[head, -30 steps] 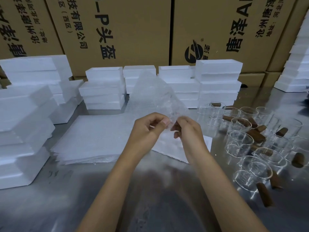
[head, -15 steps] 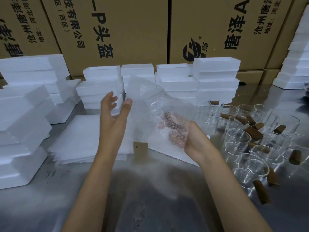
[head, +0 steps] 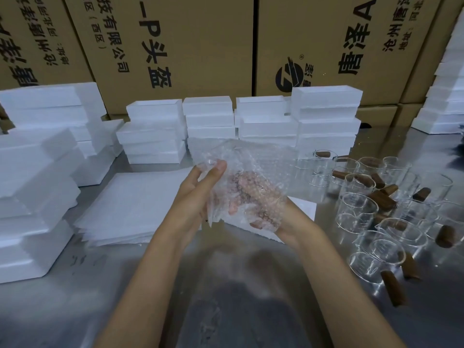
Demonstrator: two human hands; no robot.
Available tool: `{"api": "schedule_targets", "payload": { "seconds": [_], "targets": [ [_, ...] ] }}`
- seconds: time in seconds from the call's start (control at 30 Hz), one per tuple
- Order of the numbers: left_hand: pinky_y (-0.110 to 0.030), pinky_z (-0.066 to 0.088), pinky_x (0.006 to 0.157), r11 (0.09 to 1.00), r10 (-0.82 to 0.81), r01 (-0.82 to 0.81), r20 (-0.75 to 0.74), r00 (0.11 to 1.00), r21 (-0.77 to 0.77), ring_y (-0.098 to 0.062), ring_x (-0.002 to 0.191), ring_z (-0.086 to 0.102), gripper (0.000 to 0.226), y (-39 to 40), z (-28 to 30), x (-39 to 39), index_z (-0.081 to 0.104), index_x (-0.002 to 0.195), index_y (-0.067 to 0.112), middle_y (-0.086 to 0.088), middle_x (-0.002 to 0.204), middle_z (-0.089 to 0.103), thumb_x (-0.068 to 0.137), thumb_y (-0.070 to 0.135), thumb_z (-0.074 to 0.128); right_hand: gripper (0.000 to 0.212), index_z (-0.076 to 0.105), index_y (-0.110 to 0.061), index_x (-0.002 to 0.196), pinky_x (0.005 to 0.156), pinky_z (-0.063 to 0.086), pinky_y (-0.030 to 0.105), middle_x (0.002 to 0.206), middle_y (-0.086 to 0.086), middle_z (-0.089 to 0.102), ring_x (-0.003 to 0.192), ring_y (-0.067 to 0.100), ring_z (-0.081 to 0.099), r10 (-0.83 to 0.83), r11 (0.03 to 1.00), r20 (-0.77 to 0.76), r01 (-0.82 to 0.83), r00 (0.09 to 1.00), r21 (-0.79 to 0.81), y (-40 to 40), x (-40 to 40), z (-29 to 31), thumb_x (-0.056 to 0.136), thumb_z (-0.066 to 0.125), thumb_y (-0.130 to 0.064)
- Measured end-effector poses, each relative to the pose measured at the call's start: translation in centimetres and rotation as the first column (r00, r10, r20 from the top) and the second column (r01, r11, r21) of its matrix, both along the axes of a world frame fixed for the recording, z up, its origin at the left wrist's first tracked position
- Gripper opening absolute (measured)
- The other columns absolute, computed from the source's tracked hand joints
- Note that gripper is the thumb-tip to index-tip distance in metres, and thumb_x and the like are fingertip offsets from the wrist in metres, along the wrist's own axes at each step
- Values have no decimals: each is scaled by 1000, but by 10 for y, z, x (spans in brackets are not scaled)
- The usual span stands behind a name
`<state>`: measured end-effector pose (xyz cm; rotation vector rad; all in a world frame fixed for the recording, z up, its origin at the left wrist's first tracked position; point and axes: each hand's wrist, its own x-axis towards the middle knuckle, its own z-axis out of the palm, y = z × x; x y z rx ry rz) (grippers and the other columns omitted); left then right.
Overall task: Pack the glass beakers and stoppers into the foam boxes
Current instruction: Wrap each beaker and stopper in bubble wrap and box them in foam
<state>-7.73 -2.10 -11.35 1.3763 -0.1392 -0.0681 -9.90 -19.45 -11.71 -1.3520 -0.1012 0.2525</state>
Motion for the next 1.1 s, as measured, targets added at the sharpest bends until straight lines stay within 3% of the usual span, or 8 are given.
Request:
{"api": "schedule_targets", "payload": {
  "seconds": [0.1, 0.27, 0.43, 0.53, 0.73, 0.83, 0.97, 1.1],
  "targets": [
    [-50, 37, 111, 998, -44, 44, 2, 999, -46, -20, 130, 54, 89, -4, 0, -2, 48, 143, 32, 7, 139, 59, 67, 63, 83, 17, 61, -17, 109, 50, 52, 13, 59, -18, 69, 55, -5, 66, 30, 1000, 34, -30, 999, -4, -1, 0, -2, 101, 48, -11],
    [-51, 42, 108, 989, -42, 44, 16, 999, -144, -24, 125, 59, 75, -7, 1, -6, 52, 139, 28, -1, 134, 63, 73, 43, 83, 11, 73, -51, 82, 64, 50, 8, 81, -25, 73, 84, -2, 69, 119, 965, 274, -46, 954, -258, -1, -5, 11, 78, 65, -57],
    [-49, 50, 101, 937, -32, 27, -9, 999, -349, -36, 126, 56, 59, -1, 10, -5, 46, 144, 10, -18, 139, 57, 91, 30, 64, 8, 73, -21, 91, 43, 28, 21, 80, 5, 71, 45, 15, 35, -343, 936, 243, 351, 908, 10, -5, 9, 11, 90, 66, -24],
    [-47, 47, 104, 872, -32, 8, -40, 999, -490, -32, 125, 58, 55, 10, 10, -3, 51, 142, 12, -15, 137, 59, 92, 31, 62, 36, 63, -20, 103, 44, 39, 17, 95, -1, 69, 46, 11, 44, -536, 841, 232, 537, 812, 65, -14, 14, 6, 85, 44, 5],
    [-44, 48, 104, 784, -25, 31, 18, 1000, -621, -30, 123, 60, 35, 12, 7, 0, 68, 124, 16, -12, 130, 64, 96, 34, 61, 92, 27, -30, 151, 84, 56, 33, 135, -5, 55, 103, 15, 69, 44, 986, 136, -21, 990, -165, 1, 10, -1, 76, 79, -17],
    [-46, 42, 110, 817, -69, 89, 56, 996, -569, -32, 125, 58, 35, 4, 6, 1, 66, 125, 13, -15, 131, 62, 96, 30, 60, 64, 56, -33, 132, 91, 55, 33, 125, -17, 65, 110, 1, 65, 73, 969, 229, -15, 971, -248, 18, 6, -3, 74, 79, -49],
    [-44, 47, 106, 877, -211, 225, 82, 974, -424, -34, 123, 59, 41, -3, 3, -1, 59, 133, 4, -19, 134, 60, 94, 18, 60, 5, 73, -22, 93, 78, 56, 31, 103, -4, 76, 93, 13, 71, -306, 952, 201, 296, 931, 79, 15, 11, 3, 88, 73, -22],
    [-40, 49, 100, 964, -225, 221, -12, 974, -145, -30, 118, 61, 66, -4, -1, -2, 55, 136, 2, -18, 135, 60, 77, 20, 77, 19, 65, -11, 68, 50, 46, 20, 66, 5, 65, 62, 22, 65, -453, 892, 137, 449, 881, 61, 6, 12, 6, 85, 72, -10]
  ]
}}
